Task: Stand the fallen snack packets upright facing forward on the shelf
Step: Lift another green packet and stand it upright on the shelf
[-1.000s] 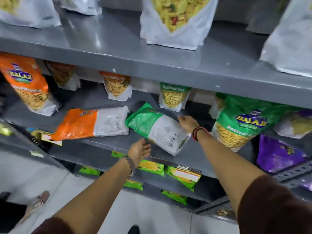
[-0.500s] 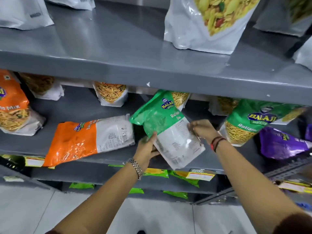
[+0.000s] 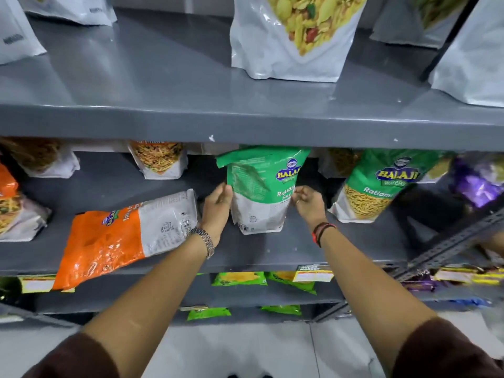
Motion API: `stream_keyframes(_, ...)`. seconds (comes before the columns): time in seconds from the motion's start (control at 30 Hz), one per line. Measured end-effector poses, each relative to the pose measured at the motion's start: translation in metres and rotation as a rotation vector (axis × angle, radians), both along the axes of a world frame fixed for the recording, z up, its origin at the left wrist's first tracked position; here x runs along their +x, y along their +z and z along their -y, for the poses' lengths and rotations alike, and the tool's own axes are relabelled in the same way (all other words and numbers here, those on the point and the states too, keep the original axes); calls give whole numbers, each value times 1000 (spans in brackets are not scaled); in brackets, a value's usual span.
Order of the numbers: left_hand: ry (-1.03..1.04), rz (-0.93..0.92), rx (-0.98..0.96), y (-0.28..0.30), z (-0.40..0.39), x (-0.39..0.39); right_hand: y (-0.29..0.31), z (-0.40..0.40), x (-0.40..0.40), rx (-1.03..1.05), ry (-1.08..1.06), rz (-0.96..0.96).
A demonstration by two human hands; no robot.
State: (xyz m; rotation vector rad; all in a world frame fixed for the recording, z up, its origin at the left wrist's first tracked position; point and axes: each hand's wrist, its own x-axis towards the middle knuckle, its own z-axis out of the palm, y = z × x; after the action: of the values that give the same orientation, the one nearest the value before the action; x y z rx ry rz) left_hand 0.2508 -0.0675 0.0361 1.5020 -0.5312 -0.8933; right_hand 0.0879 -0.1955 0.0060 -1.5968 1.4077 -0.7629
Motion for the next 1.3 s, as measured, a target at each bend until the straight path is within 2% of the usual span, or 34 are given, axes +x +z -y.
stream_keyframes(0.1, -18, -146, 124, -15, -13, -12, -4, -4, -4, 62, 34, 28)
stream_keyframes(0.23, -233, -299, 216, -19, -28, -40, 1, -21, -15, 94, 20, 0)
stream_keyframes(0.33, -263, -273, 216, -21, -16, -48, 6, -46, -23, 98, 52, -14)
stream_keyframes(0.4, -210, -227, 204, -21, -5, -50, 5, -63, -28, 115, 70, -6)
stream_keyframes(0.53, -129, -252, 138, -20, 15, -52, -2, -86, -15, 191, 109, 93)
stream_keyframes(0.73, 8, -243, 164, -24, 27, -47, -5, -85, -13, 112, 201, 31)
stream_keyframes(0.83, 178, -205, 111, -28, 6, -58, -4, -68, -36, 123, 64, 116)
stream_keyframes(0.97, 180, -202, 104, -32, -27, -91, 12, -26, -44, 93, -76, 223)
stream_keyframes(1.13, 62, -243, 38, -28, -30, -126, 40, 13, -9, 388, 81, 325)
stream_keyframes(1.23, 122, -260, 79, -25, -15, -126, 42, 10, 5, 525, 192, 430)
stream_keyframes(1.3, 183, -237, 65, -23, -6, -119, 38, 3, 7, 565, 186, 562)
